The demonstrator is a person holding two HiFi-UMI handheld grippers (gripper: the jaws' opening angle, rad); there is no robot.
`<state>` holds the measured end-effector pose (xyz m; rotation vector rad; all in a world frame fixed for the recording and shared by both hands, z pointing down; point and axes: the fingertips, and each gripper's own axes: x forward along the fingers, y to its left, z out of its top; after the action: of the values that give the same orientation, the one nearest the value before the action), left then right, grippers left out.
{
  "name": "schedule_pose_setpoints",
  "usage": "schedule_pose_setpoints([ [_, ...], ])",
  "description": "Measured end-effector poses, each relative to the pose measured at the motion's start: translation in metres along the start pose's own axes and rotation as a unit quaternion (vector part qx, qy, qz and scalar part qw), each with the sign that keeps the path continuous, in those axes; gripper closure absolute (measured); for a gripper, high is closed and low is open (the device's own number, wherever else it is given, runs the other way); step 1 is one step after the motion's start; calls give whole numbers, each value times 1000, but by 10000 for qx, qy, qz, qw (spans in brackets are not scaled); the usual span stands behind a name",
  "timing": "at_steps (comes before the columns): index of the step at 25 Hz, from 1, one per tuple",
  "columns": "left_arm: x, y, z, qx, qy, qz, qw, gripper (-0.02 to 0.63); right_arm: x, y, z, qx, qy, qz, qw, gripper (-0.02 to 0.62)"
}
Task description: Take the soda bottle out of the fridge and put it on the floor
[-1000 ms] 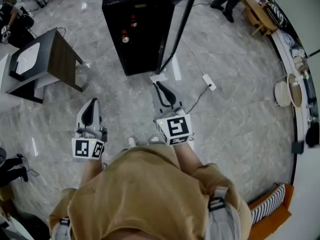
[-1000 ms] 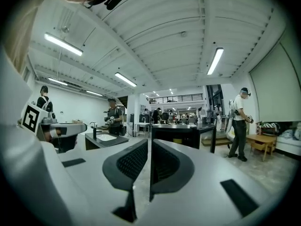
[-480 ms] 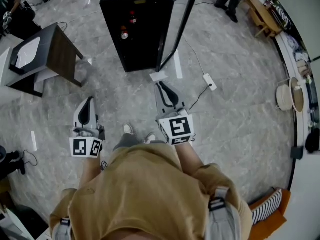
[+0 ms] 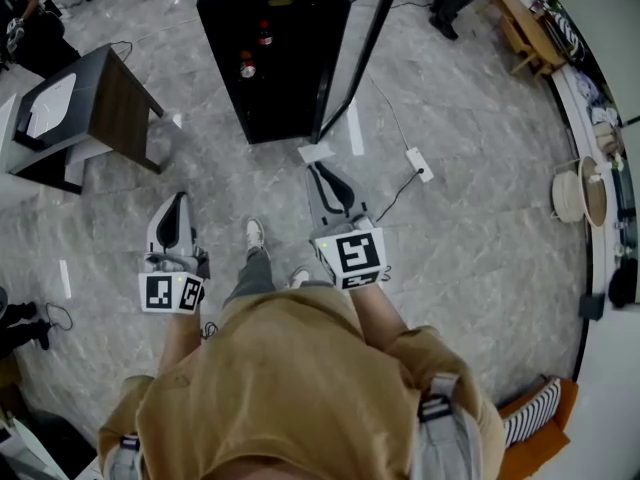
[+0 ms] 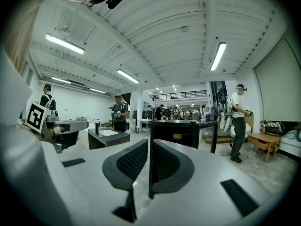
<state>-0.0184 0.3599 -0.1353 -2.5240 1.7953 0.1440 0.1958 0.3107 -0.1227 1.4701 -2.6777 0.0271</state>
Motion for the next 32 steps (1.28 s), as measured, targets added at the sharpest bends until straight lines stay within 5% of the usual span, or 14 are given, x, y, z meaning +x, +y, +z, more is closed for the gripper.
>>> schedule_pose_setpoints([
  [15,125,89,-31,-250,236,-300,9990,604,142,-30,-3,80,369,-135,9992,589],
  [32,265,205,-28,-538,130,-1109,9923,604,312,-38,37,-135,454,-591,9971,572],
])
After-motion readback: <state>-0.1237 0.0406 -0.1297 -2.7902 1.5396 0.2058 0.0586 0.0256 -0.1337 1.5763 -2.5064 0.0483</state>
